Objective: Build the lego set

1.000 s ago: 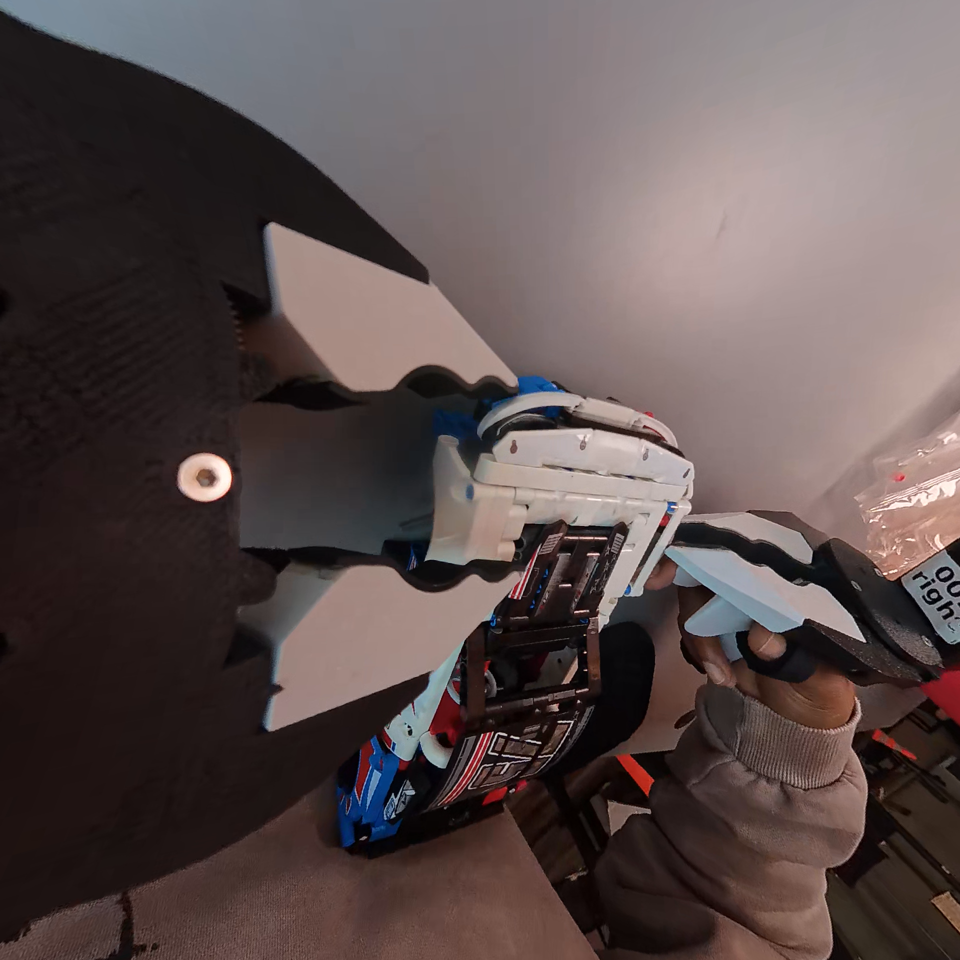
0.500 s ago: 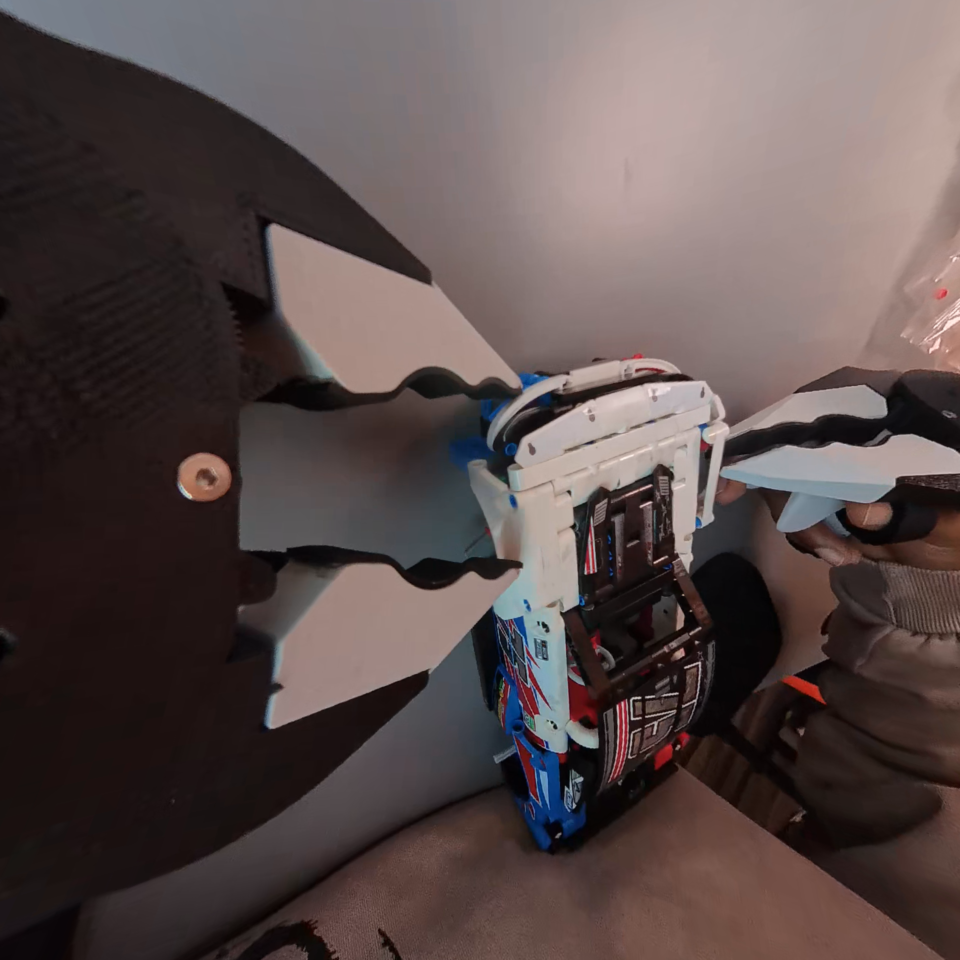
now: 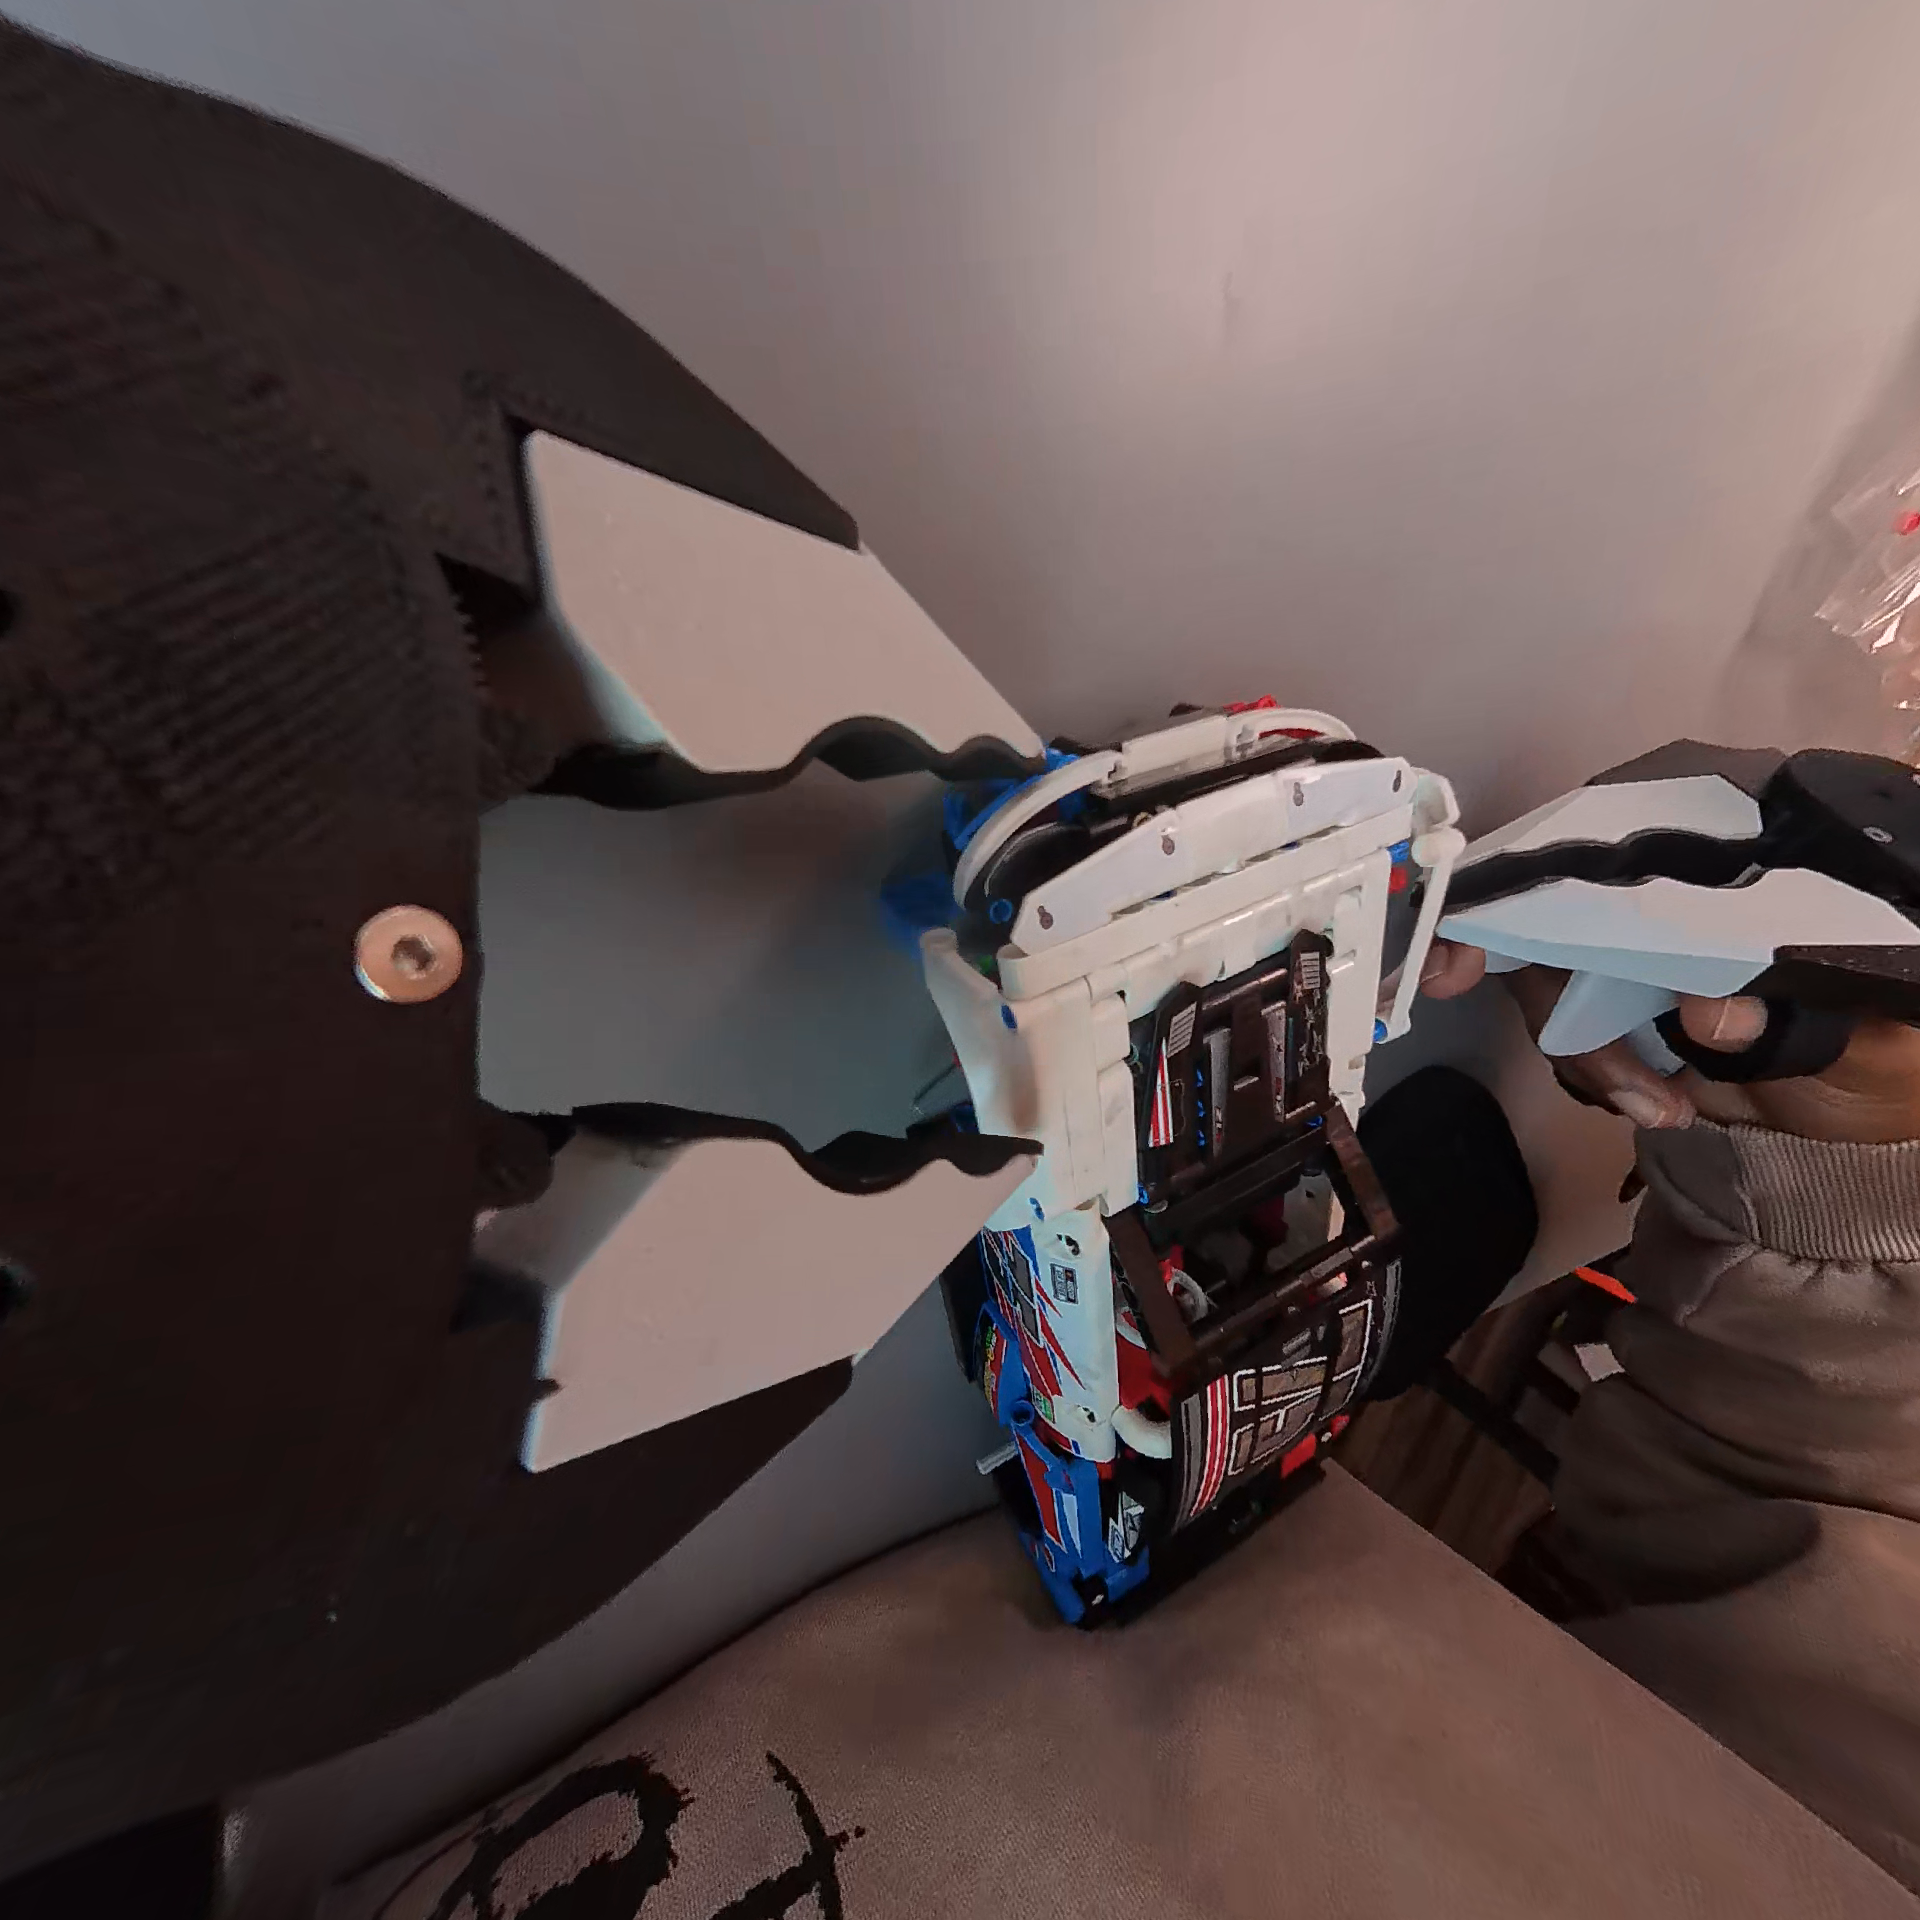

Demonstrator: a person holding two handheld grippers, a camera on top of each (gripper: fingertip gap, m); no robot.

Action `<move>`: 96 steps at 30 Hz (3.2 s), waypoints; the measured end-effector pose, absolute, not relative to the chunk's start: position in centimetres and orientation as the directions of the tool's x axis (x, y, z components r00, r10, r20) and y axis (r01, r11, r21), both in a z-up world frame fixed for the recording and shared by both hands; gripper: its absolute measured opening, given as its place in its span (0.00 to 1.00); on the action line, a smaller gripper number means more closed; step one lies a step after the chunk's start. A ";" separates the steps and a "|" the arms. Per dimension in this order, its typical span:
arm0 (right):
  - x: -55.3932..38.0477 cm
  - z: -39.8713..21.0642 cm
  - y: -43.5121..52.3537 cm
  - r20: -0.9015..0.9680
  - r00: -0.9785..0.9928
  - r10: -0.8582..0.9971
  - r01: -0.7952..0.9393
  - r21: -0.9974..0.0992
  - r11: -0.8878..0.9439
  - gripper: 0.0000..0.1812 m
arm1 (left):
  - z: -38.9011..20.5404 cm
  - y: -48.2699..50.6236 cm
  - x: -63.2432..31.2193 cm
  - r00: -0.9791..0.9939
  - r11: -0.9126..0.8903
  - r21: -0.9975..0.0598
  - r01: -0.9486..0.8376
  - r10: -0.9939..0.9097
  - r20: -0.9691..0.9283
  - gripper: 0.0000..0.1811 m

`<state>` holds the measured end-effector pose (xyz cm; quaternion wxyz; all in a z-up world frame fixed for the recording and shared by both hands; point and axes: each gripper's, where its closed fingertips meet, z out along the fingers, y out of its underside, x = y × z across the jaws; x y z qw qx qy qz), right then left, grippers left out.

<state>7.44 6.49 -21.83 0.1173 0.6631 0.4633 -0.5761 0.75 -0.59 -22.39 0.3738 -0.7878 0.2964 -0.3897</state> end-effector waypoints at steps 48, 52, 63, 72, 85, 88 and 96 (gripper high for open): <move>7.7 -22.2 6.6 -0.871 -0.110 0.478 0.769 -0.379 -0.514 0.03 | -21.8 0.3 -0.2 0.392 -0.472 -0.852 -0.225 -0.845 0.365 0.11; 7.7 -22.1 6.6 -0.864 -0.111 0.491 0.784 -0.380 -0.491 0.03 | -21.9 0.3 -0.1 0.386 -0.466 -0.853 -0.234 -0.850 0.359 0.10; 7.6 -21.9 6.7 -0.855 -0.144 0.498 0.775 -0.410 -0.481 0.02 | -21.9 0.2 -0.1 0.389 -0.456 -0.857 -0.241 -0.854 0.345 0.09; 7.4 -21.9 6.5 -0.829 -0.138 0.542 0.804 -0.414 -0.427 0.01 | -21.9 0.1 0.0 0.399 -0.455 -0.852 -0.260 -0.854 0.334 0.09; 7.3 -21.9 6.4 -0.858 -0.058 0.511 0.730 -0.385 -0.565 0.02 | -21.9 0.0 0.1 0.420 -0.456 -0.856 -0.243 -0.845 0.331 0.09; 7.5 -21.9 6.6 -0.869 -0.074 0.490 0.720 -0.387 -0.577 0.03 | -21.8 0.2 -0.1 0.443 -0.474 -0.856 -0.207 -0.826 0.350 0.08; 8.9 -22.3 6.2 -0.876 -0.103 0.471 0.756 -0.377 -0.536 0.06 | -22.1 -0.2 0.3 0.489 -0.485 -0.846 -0.221 -0.806 0.334 0.34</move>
